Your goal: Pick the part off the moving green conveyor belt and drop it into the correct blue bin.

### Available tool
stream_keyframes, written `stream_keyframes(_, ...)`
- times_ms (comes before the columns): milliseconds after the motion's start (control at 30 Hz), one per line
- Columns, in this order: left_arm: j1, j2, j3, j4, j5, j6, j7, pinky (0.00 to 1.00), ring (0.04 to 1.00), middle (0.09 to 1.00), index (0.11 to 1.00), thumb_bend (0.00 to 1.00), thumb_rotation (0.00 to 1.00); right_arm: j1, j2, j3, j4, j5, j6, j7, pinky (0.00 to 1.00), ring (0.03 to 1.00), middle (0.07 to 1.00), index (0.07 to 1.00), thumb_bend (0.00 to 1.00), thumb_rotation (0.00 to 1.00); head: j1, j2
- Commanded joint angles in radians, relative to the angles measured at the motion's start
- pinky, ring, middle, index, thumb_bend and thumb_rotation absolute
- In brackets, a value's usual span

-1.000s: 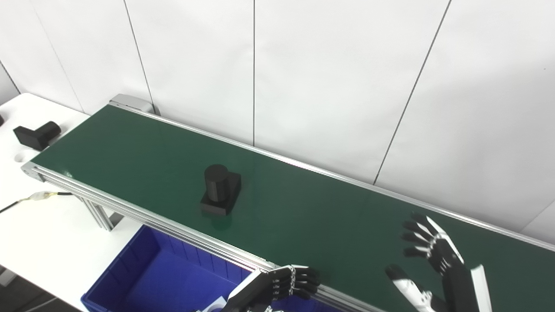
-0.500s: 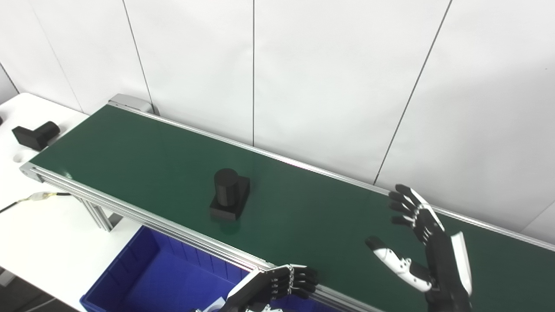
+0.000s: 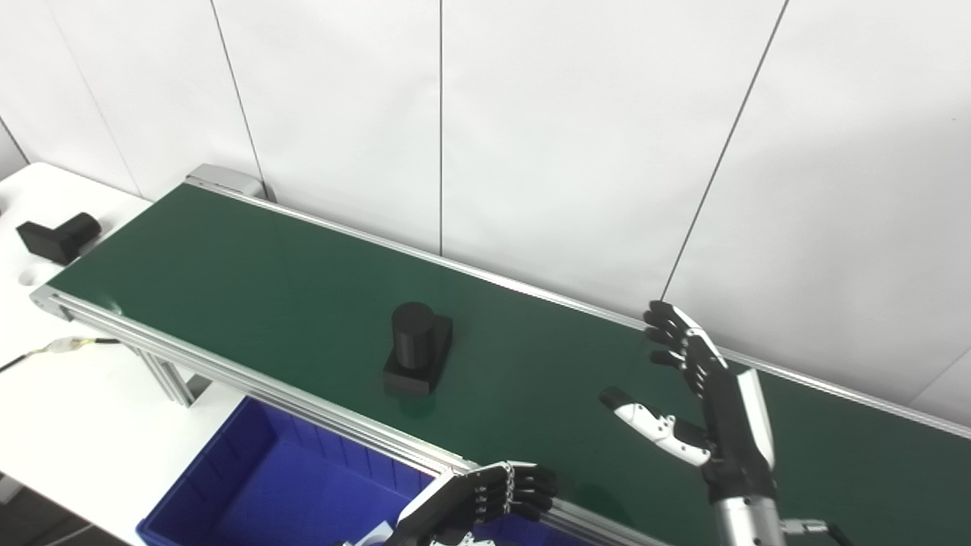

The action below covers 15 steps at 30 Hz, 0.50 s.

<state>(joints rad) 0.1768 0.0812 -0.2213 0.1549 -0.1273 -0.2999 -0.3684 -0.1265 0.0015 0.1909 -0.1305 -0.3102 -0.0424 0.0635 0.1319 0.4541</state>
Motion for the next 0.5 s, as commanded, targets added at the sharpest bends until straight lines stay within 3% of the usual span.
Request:
stream_keyframes(0,-0.019,-0.014,-0.001,-0.012,-0.001,-0.042,0.002,0.73,0.748,0.772,0.771,0.93,0.48,-0.042,0.017,0.006,-0.003,-0.003,0.015,-0.006,0.74,0.817,0.835,0.858,0.7,0.37,0.001,0.001)
stream_keyframes(133,-0.016,-0.021,-0.001,-0.014,0.008,-0.037,0.007,0.72,0.746,0.771,0.771,0.94,0.49,-0.071,0.03,0.012,0.05,-0.001,0.029,-0.006,0.74,0.822,0.84,0.864,0.73,0.36,0.004,0.001)
stream_keyframes(467,-0.016,-0.028,-0.003,-0.013,0.01,-0.034,0.006,0.73,0.751,0.771,0.771,0.94,0.49,-0.13,0.054,0.032,0.2,-0.012,-0.015,-0.035,0.74,0.826,0.842,0.862,0.73,0.35,0.007,0.001)
